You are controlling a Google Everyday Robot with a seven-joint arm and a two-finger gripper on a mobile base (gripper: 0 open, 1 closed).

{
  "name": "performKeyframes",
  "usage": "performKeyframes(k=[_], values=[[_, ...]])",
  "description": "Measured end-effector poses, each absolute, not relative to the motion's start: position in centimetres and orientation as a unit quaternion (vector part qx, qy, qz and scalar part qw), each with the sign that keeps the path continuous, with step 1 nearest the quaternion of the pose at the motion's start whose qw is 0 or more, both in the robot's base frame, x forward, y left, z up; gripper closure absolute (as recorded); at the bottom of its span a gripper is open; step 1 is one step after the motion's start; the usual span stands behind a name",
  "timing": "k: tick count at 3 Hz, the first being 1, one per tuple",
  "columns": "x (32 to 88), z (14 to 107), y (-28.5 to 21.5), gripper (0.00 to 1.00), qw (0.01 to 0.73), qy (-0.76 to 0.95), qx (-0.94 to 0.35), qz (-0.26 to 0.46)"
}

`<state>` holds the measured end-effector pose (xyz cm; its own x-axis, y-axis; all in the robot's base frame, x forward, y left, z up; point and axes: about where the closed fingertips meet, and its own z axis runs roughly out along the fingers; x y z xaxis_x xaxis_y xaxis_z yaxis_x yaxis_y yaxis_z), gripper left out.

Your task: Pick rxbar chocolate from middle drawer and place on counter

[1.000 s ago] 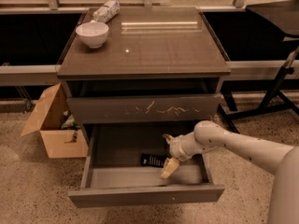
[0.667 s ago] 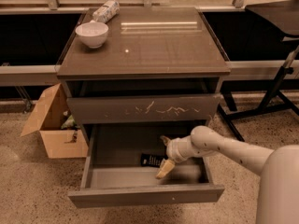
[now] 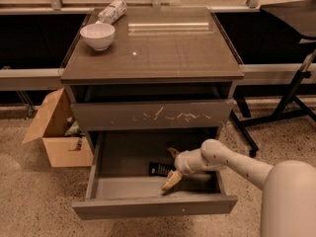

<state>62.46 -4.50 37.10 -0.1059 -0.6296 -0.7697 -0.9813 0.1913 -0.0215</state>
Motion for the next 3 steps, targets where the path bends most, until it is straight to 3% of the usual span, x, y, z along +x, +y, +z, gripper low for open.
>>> performKeyframes(k=[1,3], values=[[63.05,35.55,-4.61,0.18,0.330,0.702,-0.566,0.280],[63.55,35.20,-4.66,0.64,0.321,0.708,-0.560,0.288]])
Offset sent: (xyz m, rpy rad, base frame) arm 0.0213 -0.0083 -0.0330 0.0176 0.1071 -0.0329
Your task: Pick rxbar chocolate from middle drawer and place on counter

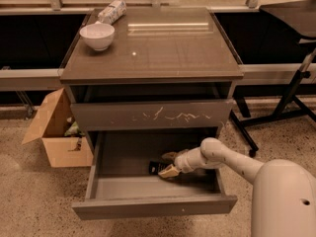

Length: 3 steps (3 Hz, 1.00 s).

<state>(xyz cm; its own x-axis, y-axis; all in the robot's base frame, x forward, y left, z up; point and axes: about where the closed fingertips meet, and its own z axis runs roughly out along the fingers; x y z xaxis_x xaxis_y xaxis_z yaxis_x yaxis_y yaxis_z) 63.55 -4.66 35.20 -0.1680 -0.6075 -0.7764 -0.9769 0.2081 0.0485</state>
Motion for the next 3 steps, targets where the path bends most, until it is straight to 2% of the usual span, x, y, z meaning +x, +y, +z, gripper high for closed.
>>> performKeyframes(k=[1,2,3], values=[[63.5,35.4,-4.5,0.89,0.317,0.707,-0.562,0.291],[63.3,36.6,-4.1,1.00,0.323,0.696,-0.571,0.291],[62.5,40.5,-3.7,1.00,0.340,0.667,-0.596,0.291]])
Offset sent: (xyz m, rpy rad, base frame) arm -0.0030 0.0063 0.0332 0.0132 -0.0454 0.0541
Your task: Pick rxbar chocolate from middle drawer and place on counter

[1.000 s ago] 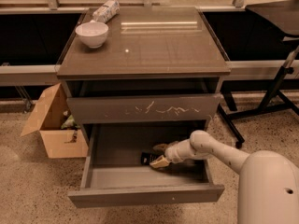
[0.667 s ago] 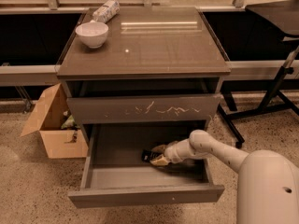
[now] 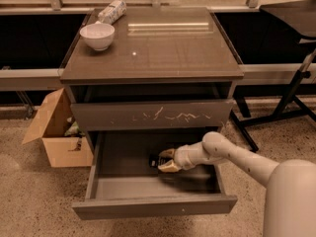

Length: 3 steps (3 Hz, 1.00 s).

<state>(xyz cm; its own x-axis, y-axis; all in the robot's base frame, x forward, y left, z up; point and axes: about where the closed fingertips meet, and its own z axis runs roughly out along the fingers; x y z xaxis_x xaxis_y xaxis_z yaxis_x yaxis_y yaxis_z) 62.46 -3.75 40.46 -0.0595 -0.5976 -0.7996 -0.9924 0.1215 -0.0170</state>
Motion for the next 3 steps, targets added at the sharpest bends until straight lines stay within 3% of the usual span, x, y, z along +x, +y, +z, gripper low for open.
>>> performKeyframes(k=[3], values=[[59.8,47.7,-3.7,1.00,0.359,0.592,-0.652,0.308]])
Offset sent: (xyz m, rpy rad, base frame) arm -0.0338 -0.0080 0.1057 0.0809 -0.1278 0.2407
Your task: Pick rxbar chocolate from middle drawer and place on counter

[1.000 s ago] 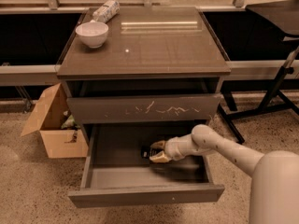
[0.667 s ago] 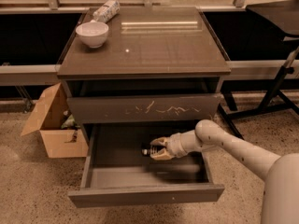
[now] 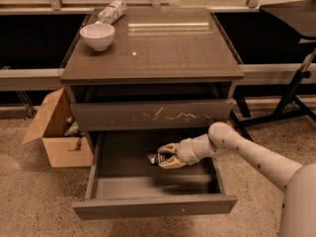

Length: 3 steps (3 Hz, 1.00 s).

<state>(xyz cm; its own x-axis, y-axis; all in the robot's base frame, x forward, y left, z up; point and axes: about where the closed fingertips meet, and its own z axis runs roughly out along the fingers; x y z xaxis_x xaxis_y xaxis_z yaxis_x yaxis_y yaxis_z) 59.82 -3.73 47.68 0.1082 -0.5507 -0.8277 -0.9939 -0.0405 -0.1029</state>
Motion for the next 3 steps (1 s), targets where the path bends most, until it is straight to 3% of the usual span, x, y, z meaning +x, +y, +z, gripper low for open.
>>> performKeyframes(k=[3], values=[[51.6,58.6,-2.4,1.00,0.342,0.520,-0.730,0.281]])
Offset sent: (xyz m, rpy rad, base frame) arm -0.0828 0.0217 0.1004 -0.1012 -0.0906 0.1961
